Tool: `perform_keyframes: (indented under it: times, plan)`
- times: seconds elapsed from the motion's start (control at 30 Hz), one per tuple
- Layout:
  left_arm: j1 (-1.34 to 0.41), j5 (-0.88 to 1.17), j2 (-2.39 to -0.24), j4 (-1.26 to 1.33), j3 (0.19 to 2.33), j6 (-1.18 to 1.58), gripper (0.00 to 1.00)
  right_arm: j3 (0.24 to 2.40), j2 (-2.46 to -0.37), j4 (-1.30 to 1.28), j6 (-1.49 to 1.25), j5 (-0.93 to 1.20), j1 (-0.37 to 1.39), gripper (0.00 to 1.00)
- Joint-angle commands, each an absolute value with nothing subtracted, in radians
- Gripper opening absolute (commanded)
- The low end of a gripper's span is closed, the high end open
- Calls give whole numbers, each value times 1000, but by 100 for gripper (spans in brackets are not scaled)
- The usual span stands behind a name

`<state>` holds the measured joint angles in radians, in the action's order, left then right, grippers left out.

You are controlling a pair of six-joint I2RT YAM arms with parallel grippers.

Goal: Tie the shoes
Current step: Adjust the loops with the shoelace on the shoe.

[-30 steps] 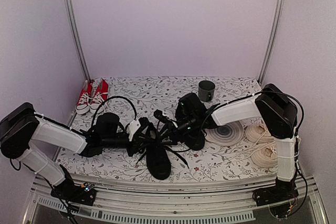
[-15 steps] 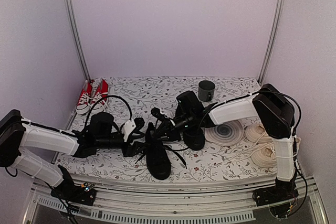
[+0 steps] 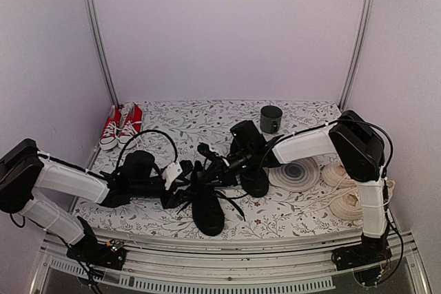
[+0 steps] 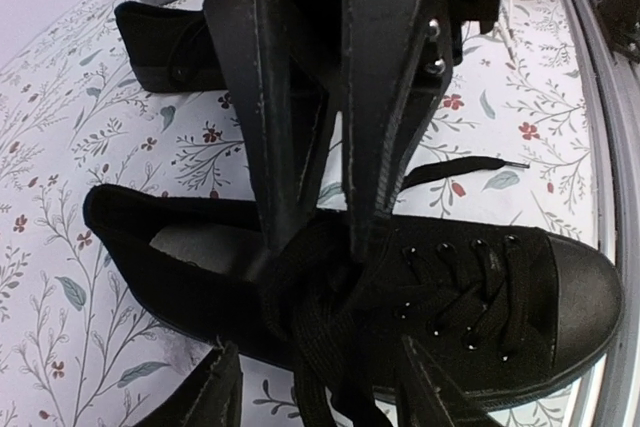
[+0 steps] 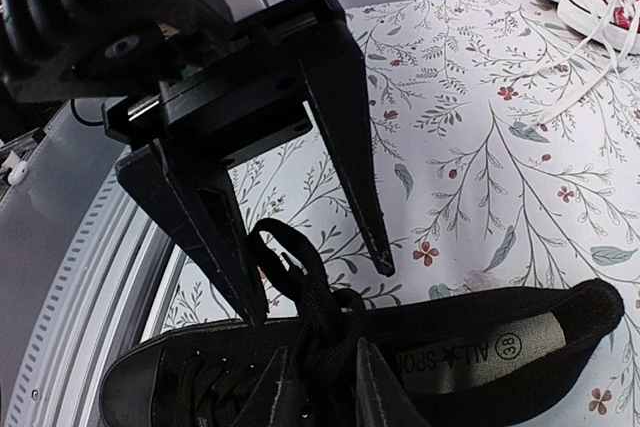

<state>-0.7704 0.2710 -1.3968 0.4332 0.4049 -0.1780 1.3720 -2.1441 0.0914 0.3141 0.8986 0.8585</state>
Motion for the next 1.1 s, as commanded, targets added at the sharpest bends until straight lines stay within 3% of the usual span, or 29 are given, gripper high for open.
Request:
perform_keyframes:
  times: [0.0, 0.2, 0.63, 0.8, 0.97, 1.07]
  plan:
    - [-776, 262, -1437, 444, 442, -208, 52, 1401, -2161, 80, 314, 884, 866, 20]
    - [-776, 261, -1462, 479, 454, -211, 51, 1401, -2140, 83, 314, 871, 866, 2]
    - [-778, 313, -1514, 521, 484, -213, 38, 1323, -2046, 156, 260, 903, 866, 1]
    - [-776, 320, -1505, 524, 481, -212, 24, 1306, -2039, 169, 250, 900, 866, 1]
    - [-776, 331, -1503, 540, 481, -202, 21, 1304, -2048, 167, 246, 910, 866, 1]
    - [-775, 331, -1508, 559, 479, -194, 11, 1298, -2046, 165, 244, 919, 865, 1]
